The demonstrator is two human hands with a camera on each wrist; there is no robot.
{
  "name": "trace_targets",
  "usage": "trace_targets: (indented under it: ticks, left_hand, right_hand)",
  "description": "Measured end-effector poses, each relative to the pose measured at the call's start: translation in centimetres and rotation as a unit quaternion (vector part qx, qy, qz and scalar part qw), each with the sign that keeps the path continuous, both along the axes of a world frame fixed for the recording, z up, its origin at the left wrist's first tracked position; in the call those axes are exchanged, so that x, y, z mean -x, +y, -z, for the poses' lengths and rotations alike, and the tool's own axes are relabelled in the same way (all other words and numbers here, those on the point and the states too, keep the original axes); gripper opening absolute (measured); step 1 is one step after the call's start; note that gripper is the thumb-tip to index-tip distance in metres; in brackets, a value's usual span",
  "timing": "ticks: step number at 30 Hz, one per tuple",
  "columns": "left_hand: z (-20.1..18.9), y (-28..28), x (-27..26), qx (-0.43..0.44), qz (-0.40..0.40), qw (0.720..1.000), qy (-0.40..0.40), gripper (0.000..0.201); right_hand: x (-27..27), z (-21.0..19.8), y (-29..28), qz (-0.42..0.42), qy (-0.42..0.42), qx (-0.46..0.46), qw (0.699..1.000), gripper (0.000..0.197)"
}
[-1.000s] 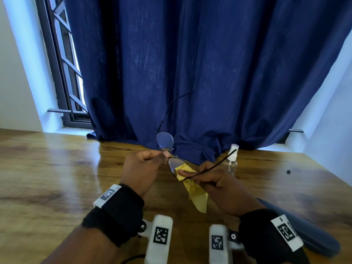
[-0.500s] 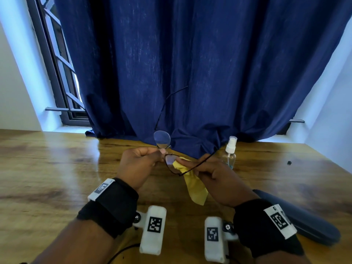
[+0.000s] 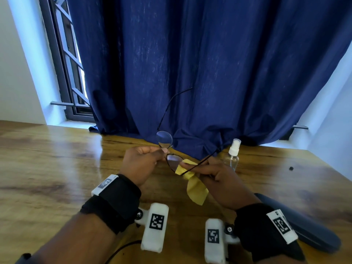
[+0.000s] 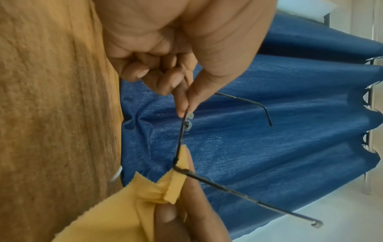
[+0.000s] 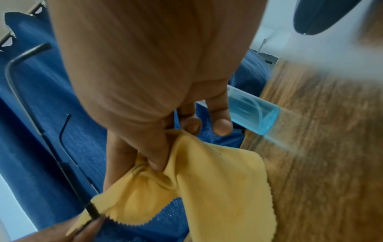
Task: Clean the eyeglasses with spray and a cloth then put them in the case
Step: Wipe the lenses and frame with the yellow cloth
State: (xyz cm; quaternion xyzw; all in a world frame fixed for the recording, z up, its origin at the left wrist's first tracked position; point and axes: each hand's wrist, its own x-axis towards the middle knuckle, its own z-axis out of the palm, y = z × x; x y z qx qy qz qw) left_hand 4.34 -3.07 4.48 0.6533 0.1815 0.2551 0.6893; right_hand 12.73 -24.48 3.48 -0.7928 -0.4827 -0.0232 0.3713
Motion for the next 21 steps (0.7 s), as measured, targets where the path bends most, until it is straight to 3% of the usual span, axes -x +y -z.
trace_targets:
  ticks: [4,7,15,18,21]
  left_hand:
    - [0.3,-0.9,0.1,-0.001,0.026,1.0,0.007,0.014]
    - [0.7,-1.9,0.0,0.001,0.058,0.998,0.018,0.017]
    - [0.8,-0.8,-0.1,0.04,0.04,0.998,0.026,0.016]
    - [1.1,-1.3,-0.2,0.04,0.073,0.996,0.039,0.014]
    - [0.8,-0.9,-0.2,0.052,0.057,0.996,0.037,0.013]
  right_hand:
    - [0.4,-0.2,0.2,-0.029,-0.011,0.023,0.999,0.062]
    - [0.1,-0.1,0.1,-0.005,0.007,0.01,1.0,0.064]
    - [0.4,-0.1,0.3,-0.034,0.032,0.029,0.998,0.059]
    - [0.1,0.0,0.4,-0.009,0.029,0.031,0.999,0.059]
    - [-0.2,0.2,0.1,0.011,0.02,0.018,1.0,0.056]
